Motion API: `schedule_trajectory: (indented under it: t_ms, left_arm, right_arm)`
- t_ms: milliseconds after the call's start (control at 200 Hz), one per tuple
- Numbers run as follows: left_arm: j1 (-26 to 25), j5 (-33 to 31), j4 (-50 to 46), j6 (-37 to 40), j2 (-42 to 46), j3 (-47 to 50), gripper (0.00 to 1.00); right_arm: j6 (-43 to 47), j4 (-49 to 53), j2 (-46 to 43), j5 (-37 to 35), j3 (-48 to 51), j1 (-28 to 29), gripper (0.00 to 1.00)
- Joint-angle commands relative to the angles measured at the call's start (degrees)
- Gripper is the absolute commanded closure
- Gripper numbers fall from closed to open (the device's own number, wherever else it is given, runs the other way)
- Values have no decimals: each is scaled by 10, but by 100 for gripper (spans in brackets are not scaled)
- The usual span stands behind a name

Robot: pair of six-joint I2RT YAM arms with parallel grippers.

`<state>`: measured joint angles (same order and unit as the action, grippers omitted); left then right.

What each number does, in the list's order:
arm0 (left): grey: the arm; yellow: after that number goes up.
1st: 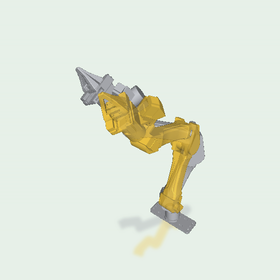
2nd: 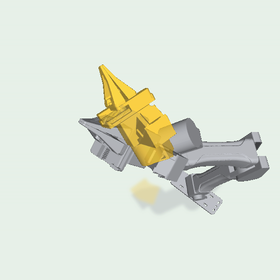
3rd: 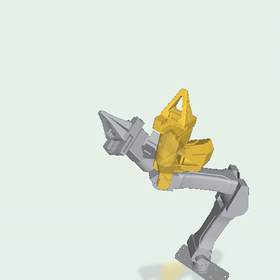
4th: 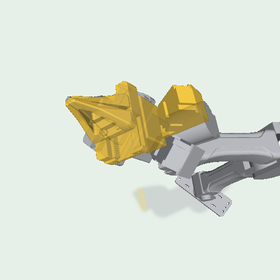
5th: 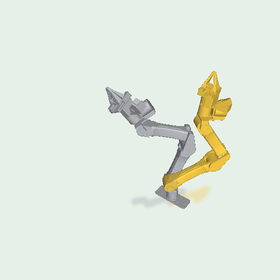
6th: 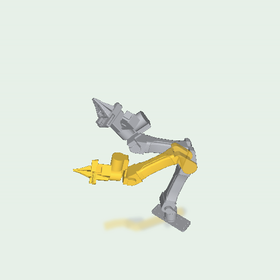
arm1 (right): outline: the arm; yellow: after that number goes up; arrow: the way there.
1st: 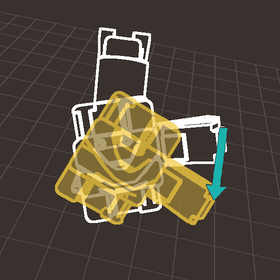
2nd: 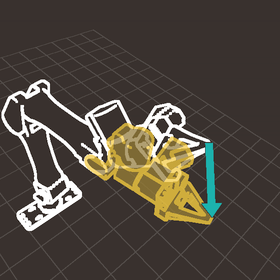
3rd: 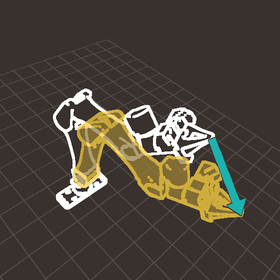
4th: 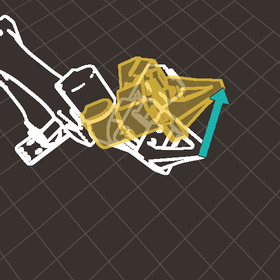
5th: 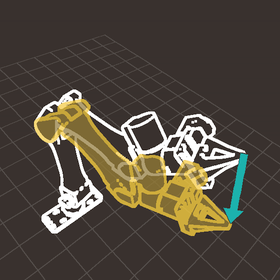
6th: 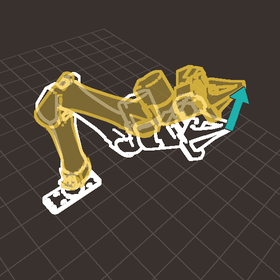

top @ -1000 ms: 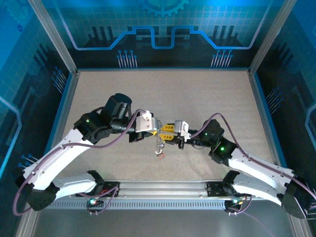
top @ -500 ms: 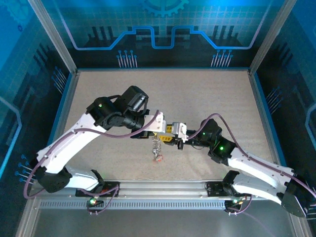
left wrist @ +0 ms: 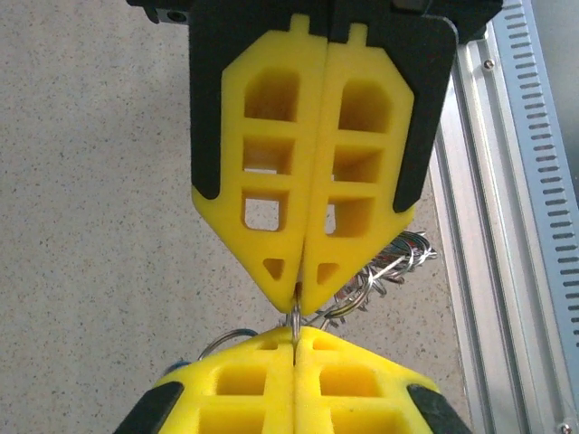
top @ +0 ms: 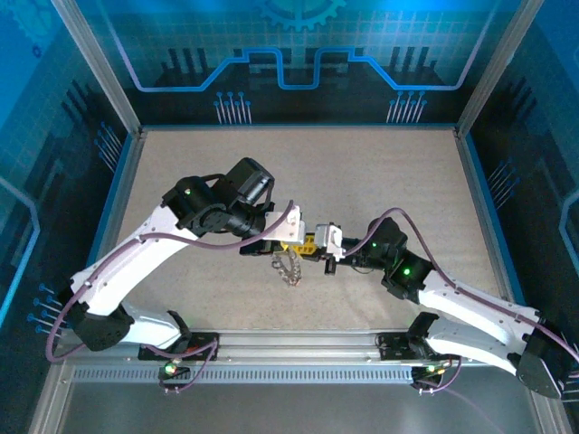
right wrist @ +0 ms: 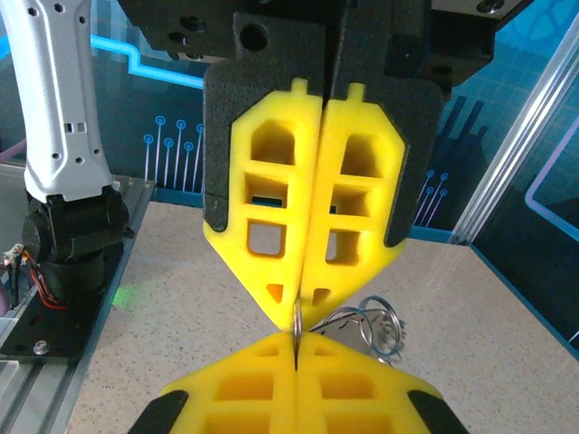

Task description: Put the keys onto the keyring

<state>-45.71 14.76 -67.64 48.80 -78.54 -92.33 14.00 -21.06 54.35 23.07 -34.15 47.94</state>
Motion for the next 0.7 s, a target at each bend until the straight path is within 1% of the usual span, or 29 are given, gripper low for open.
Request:
schedule_trajectory:
  t_ms: [0,110,310,445,540,655,695]
  left_arm:
    - [-3,33,65,-28,29,14,89]
    - [-2,27,87,-37,45,41,77]
    - [5,17,133,-63,87,113,75]
    - [5,11,182,-78,123,168,70]
    - [6,3,201,-89,135,186,69]
    - [9,15,210,-102,139,189,76]
    - [9,21,213,-107,139,189,77]
  right_arm:
    - [-5,-3,-11,14,-5,11,100]
    - [-18,-17,-21,8,1,8,100]
    - [-46,-26,-34,10,7,-1,100]
    - [-60,-25,-38,19,8,-9,100]
    - [-64,-21,-38,27,4,-15,100]
    - [-66,-14,-33,35,-2,-18,100]
    - [-66,-14,-31,36,-3,-18,100]
